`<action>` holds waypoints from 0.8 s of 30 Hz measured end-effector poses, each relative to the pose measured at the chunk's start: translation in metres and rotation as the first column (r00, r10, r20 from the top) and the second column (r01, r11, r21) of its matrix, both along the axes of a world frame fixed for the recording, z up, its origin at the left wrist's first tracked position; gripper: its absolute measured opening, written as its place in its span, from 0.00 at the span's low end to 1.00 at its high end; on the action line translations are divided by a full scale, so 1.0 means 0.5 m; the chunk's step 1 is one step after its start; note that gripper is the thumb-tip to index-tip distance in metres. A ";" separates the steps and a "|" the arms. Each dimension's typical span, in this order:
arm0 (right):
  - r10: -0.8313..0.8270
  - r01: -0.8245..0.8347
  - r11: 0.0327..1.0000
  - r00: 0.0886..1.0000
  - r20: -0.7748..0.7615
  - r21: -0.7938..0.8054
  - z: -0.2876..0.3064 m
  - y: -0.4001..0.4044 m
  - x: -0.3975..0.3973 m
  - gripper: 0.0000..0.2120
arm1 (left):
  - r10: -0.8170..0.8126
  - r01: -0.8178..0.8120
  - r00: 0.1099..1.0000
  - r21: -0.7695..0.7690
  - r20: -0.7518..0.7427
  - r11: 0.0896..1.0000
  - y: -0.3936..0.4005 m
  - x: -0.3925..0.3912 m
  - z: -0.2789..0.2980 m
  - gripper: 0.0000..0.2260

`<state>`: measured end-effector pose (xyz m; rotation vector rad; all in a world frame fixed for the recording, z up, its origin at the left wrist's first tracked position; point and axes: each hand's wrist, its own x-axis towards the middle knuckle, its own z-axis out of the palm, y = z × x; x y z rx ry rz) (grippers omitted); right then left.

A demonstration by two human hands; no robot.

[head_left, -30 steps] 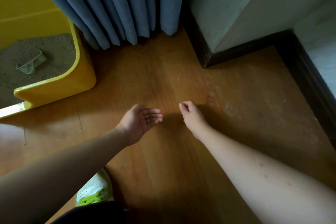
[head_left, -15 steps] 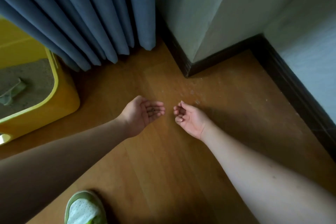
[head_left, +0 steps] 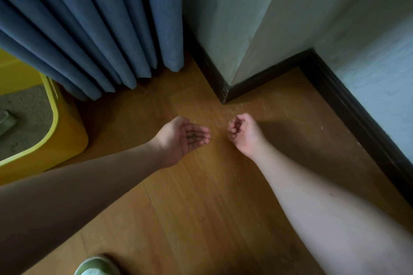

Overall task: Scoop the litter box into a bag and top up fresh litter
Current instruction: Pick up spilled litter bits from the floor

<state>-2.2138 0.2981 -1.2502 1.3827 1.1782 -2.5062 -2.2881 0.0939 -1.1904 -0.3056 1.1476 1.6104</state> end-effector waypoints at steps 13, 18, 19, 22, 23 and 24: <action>0.202 -0.533 0.347 0.846 0.493 0.772 -0.022 -0.003 -0.091 0.12 | 0.134 -0.144 0.987 0.116 0.091 0.983 -0.001 0.008 -0.001 0.24; 0.229 -0.570 0.350 0.821 0.522 0.743 -0.033 0.006 -0.107 0.14 | 0.139 -0.155 0.984 0.149 0.116 0.977 0.006 0.001 0.011 0.24; 0.212 -0.566 0.356 0.824 0.526 0.743 -0.036 0.007 -0.106 0.14 | 0.136 -0.152 0.984 0.146 0.116 0.978 0.006 0.004 0.012 0.24; 0.193 -0.551 0.353 0.834 0.517 0.757 -0.041 0.006 -0.107 0.12 | 0.131 -0.148 0.983 0.135 0.125 0.980 0.001 0.010 0.009 0.24; 0.197 -0.549 0.345 0.835 0.514 0.761 -0.043 0.006 -0.108 0.11 | 0.134 -0.150 0.983 0.127 0.127 0.980 -0.001 0.010 0.007 0.24; 0.199 -0.551 0.335 0.834 0.514 0.765 -0.045 0.005 -0.110 0.10 | 0.139 -0.155 0.982 0.118 0.129 0.981 -0.005 0.009 0.006 0.24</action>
